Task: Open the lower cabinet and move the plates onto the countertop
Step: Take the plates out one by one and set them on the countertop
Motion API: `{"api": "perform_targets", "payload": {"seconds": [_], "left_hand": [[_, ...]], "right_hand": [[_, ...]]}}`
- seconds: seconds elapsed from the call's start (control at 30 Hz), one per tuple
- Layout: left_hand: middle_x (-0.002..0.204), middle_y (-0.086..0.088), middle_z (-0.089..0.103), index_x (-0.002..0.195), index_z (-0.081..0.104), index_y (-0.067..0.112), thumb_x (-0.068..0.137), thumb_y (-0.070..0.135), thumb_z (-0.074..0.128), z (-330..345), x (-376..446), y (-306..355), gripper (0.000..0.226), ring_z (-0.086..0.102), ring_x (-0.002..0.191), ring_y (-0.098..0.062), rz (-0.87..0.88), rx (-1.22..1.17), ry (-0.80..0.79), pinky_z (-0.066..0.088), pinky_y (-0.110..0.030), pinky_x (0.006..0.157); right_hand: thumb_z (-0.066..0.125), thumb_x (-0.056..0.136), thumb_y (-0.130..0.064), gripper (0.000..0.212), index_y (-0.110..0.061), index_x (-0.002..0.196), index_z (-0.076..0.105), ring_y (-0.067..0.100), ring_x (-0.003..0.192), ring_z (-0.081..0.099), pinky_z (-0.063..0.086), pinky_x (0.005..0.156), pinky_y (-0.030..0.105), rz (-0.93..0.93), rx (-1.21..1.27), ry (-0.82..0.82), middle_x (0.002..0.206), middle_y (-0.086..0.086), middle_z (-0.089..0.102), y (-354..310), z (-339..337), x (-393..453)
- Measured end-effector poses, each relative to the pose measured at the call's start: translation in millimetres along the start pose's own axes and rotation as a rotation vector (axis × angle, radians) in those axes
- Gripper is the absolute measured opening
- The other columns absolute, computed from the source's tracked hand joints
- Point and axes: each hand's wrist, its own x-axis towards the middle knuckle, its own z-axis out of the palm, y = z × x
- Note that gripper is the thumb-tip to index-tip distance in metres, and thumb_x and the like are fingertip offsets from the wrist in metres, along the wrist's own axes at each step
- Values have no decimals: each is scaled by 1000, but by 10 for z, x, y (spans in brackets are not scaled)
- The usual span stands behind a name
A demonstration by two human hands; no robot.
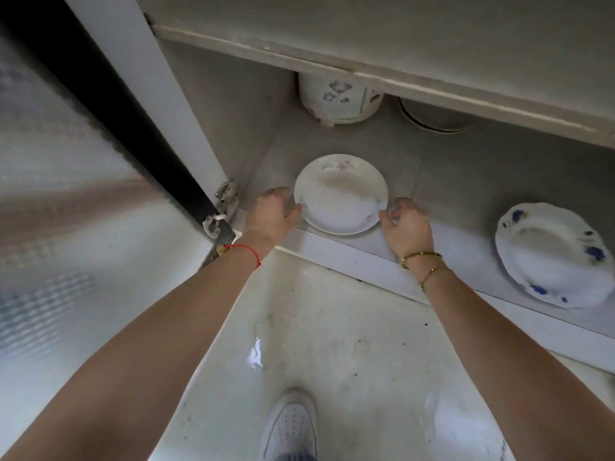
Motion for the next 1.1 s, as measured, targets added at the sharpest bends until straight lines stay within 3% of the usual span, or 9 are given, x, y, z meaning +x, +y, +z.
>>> {"api": "perform_targets", "payload": {"seconds": [0.2,0.47,0.6,0.7,0.8,0.93,1.03,1.1], "left_hand": [[107,-12,69,112,65,10,87,26,64,111,168,15,29,64,100,-29,-48,-31,-66,52,-39,88],[104,-15,73,110,66,2,84,9,65,122,37,54,27,67,97,-30,-110,-212,-90,52,-35,86],[103,-13,73,111,67,4,82,4,67,88,-247,14,29,66,89,-25,-115,-305,-96,48,-22,80],[107,-9,72,112,67,7,82,5,68,68,-468,-4,30,67,99,-23,-119,-306,-99,47,-21,87],[106,-4,71,115,66,9,82,5,68,-5,-679,-9,33,66,95,-21,-67,-322,-44,47,-20,85],[102,10,67,117,67,13,83,3,66,-237,-943,49,35,64,87,-11,-1,-394,61,45,-5,81],[105,5,70,116,67,15,84,6,66,-517,-1182,174,33,63,91,-12,-11,-387,100,46,-9,84],[108,7,69,117,66,16,84,9,66,-775,-1390,281,34,61,92,-9,-39,-393,103,39,1,81]], "right_hand": [[61,87,-22,28,-2,105,60,35,97,62,47,77,33,20,62,-25,97,19,69,-10,101,114],[60,83,-10,28,-3,110,62,33,92,62,45,75,26,54,157,-72,93,16,70,-40,93,-43],[59,85,-9,29,-1,113,59,33,94,64,52,82,33,72,203,-114,98,16,70,7,78,-305],[59,84,-8,30,-3,113,60,31,93,64,45,77,24,70,198,-117,96,15,71,28,55,-497],[59,84,-8,31,-5,116,60,30,94,64,48,82,26,61,219,-112,100,13,71,-23,-24,-642],[59,83,-7,29,-9,112,61,28,88,65,53,84,34,12,260,-85,95,10,71,-214,-228,-825],[60,82,-7,27,-10,109,61,28,83,65,53,81,35,-7,273,-87,88,10,70,-422,-495,-1042],[60,82,-6,25,-10,107,61,27,80,65,53,79,35,-3,280,-105,86,10,70,-607,-730,-1247]]}}
